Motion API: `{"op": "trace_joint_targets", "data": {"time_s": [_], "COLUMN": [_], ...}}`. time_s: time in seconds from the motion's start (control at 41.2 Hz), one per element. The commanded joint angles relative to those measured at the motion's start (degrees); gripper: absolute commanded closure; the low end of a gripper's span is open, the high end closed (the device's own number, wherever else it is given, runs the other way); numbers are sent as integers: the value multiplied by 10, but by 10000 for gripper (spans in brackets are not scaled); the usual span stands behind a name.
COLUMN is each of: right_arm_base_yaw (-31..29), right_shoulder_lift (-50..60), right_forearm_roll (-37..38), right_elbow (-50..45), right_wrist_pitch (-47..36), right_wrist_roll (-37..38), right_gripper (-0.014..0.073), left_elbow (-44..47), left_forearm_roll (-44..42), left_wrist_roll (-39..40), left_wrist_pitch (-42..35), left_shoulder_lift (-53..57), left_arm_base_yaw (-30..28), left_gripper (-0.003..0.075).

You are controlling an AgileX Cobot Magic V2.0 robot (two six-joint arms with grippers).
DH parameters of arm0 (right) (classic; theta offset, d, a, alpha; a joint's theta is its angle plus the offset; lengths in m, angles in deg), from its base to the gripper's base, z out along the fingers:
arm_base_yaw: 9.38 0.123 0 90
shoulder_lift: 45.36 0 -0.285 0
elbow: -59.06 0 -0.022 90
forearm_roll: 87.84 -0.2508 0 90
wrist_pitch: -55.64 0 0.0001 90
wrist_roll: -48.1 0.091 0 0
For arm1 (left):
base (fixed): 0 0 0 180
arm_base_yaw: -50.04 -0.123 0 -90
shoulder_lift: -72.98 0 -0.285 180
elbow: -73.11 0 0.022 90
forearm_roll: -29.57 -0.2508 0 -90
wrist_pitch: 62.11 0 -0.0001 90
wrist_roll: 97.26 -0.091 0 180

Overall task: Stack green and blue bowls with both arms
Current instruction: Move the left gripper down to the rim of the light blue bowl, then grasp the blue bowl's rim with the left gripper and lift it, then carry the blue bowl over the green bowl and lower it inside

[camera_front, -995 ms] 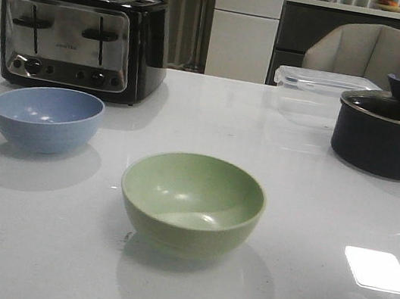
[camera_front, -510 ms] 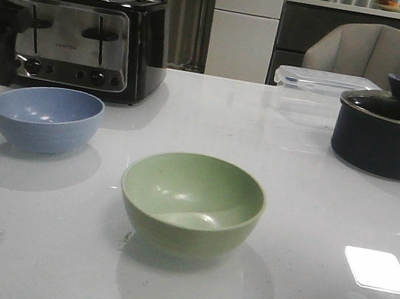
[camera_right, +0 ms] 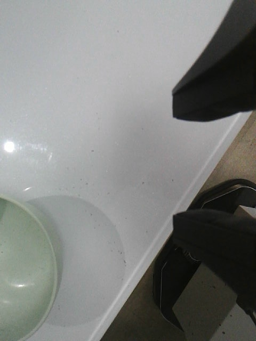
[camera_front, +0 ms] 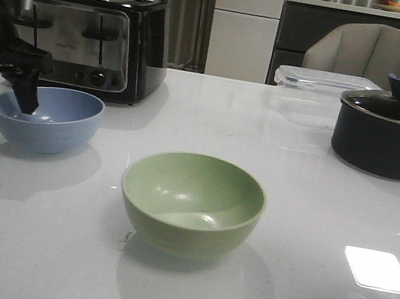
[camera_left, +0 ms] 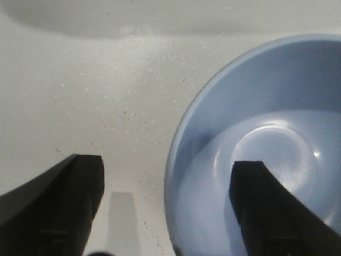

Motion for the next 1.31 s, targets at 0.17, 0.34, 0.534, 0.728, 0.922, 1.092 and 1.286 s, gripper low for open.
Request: {"op": "trace_joint_targets", "data": {"time_s": [0.17,0.34,0.534,0.728,0.922,1.092,1.286], "right_arm_base_yaw": [0,0,0,0,0,0,0], "right_shoulder_lift": [10,10,10,10,10,10,10], "right_forearm_roll": [4,4,4,4,4,4,4], "right_elbow": [15,15,15,15,15,15,15], "right_wrist_pitch": [-23,-23,-23,-23,-23,-23,-23], "right_wrist_roll": [0,0,0,0,0,0,0], "right_gripper": [109,109,109,109,109,109,109], "left_elbow": [-18,-18,-33,-89,-142,-145,-145], "left_forearm_roll": [5,5,4,4,16,73,149], "left_wrist_roll": [5,5,5,-1,-2,-82,-175], "left_wrist_pitch": [-29,-21,20,100,132,132,181], "left_shoulder_lift": [30,30,30,37,75,129,155], "left_arm_base_yaw": [0,0,0,0,7,42,111], "left_gripper": [403,534,624,622,622,622,622]}}
